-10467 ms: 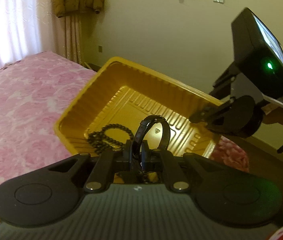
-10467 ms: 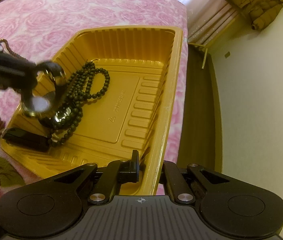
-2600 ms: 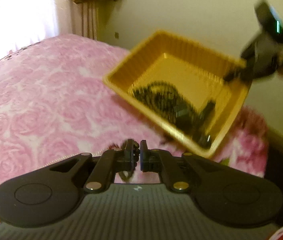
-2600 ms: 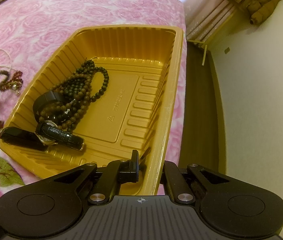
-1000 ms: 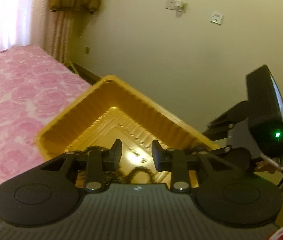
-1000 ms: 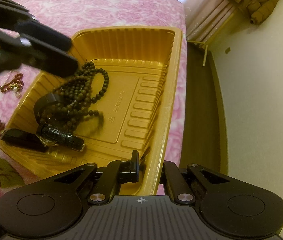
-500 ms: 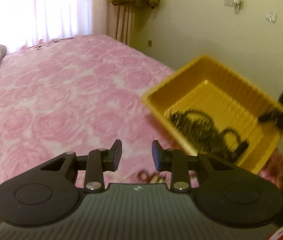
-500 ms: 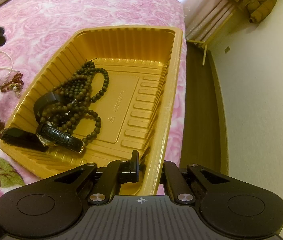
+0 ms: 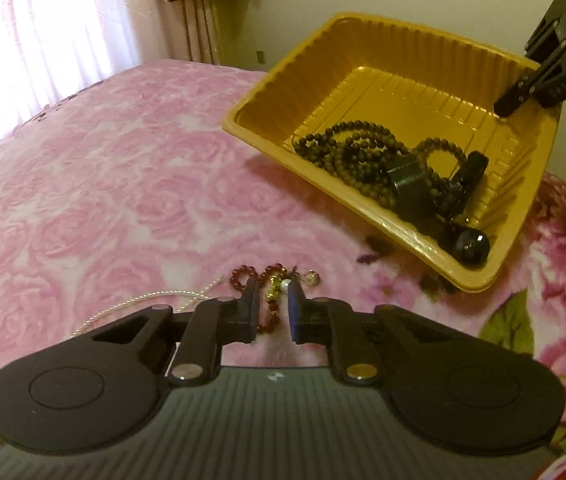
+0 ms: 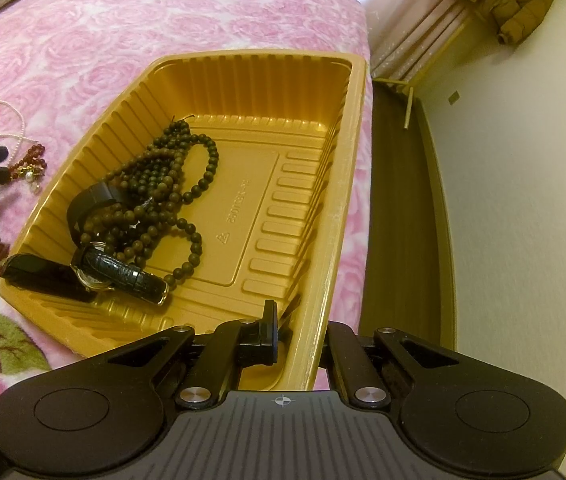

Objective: Organize jewelry
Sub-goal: 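Grasp the small gold pendant with the left tool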

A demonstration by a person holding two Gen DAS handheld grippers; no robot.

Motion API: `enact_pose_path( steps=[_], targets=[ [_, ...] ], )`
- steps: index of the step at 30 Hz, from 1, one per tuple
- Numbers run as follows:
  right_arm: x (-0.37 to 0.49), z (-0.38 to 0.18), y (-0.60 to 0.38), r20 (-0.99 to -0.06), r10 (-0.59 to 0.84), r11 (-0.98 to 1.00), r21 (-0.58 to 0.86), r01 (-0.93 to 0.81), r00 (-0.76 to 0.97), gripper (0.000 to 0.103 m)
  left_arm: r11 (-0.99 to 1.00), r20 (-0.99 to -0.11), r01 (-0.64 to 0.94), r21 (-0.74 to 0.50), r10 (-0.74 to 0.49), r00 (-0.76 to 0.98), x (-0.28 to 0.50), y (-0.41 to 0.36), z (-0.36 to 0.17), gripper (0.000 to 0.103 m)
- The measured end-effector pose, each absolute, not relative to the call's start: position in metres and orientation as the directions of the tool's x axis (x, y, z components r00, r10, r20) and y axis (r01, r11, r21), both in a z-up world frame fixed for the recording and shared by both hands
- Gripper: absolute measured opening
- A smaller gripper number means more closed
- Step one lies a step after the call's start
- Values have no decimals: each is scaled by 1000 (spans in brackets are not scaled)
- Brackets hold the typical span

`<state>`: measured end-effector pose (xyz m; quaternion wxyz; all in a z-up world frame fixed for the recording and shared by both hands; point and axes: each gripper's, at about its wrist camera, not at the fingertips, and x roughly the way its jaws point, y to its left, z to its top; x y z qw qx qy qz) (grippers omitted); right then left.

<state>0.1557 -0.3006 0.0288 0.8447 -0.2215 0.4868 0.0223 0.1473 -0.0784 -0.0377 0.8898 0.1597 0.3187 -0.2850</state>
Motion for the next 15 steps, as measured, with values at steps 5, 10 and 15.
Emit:
enact_pose_path(
  steps=[5,10,15],
  targets=[
    [157,28,-302,-834,-176,903,-348,-252,523,5,783,-690,612,111,-383,615,155,-84,-50,12],
    [157,27,-302,-835,-177,903,-348,-251,521,5,782,-695,609,133,-364,620,162,-89,-53,11],
    [157,27,-302,-835,-177,904,-347,-250,521,5,778,-699,611,145,-357,620,161,-92,-50,5]
  ],
)
